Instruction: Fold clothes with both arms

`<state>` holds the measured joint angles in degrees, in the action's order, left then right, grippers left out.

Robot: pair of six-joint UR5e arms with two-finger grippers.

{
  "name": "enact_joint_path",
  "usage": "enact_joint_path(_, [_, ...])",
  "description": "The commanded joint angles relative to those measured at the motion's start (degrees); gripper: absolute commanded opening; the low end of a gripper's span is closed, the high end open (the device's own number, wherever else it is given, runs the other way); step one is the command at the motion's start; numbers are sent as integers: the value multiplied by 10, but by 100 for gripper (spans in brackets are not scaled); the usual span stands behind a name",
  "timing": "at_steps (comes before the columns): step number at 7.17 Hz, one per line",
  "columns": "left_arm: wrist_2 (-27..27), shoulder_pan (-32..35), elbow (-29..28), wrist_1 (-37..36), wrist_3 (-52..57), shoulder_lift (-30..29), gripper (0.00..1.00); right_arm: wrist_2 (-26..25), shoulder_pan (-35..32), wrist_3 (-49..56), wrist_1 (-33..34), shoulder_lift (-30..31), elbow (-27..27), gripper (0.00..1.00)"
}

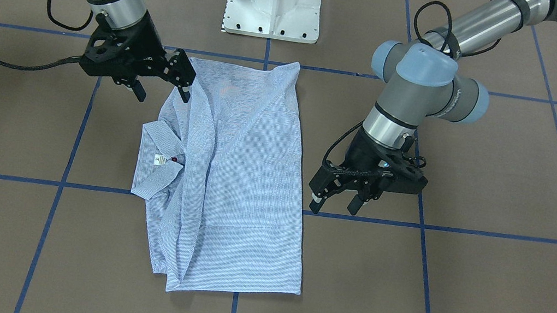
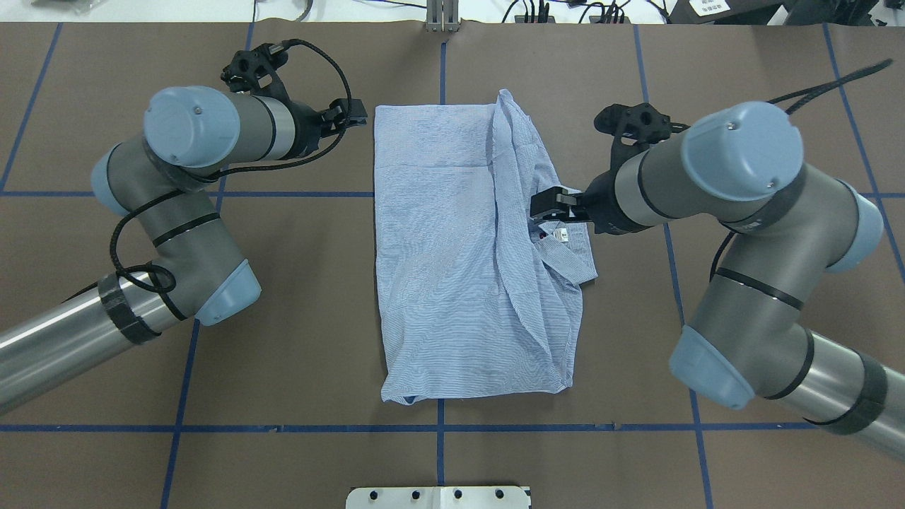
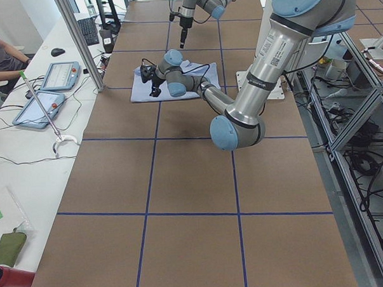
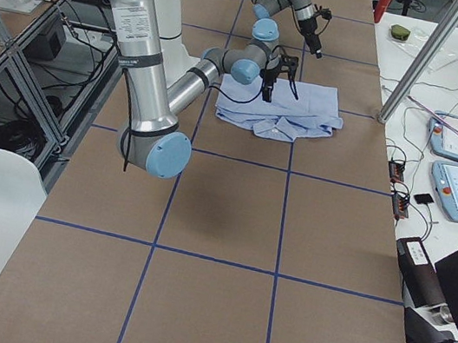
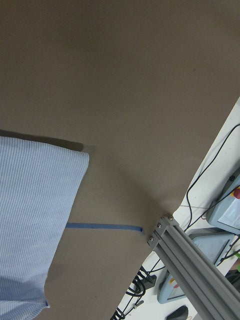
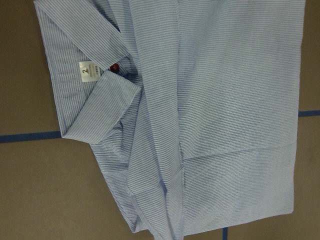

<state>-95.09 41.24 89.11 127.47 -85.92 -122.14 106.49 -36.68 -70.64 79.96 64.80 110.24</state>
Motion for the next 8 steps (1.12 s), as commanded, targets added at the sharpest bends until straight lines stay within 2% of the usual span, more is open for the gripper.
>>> enact_joint_path(1, [-4,1,39,-20,15,25,100,-77,44,58,46,-93,-96,100])
enact_joint_path(2, [-4,1,39,-19,15,25,100,-96,59,63,46,-117,-143,100])
enact_joint_path(4, [-5,0,39,-19,14,25,100,-106,79,95,49,-107,-167,100])
enact_joint_path(5, [-5,0,40,-19,15,25,100,-107,86,100,49,-114,-199,100])
enact_joint_path(8, [-5,-2,39,-19,13,20,100,-100,87,116,82,-109,-200,100])
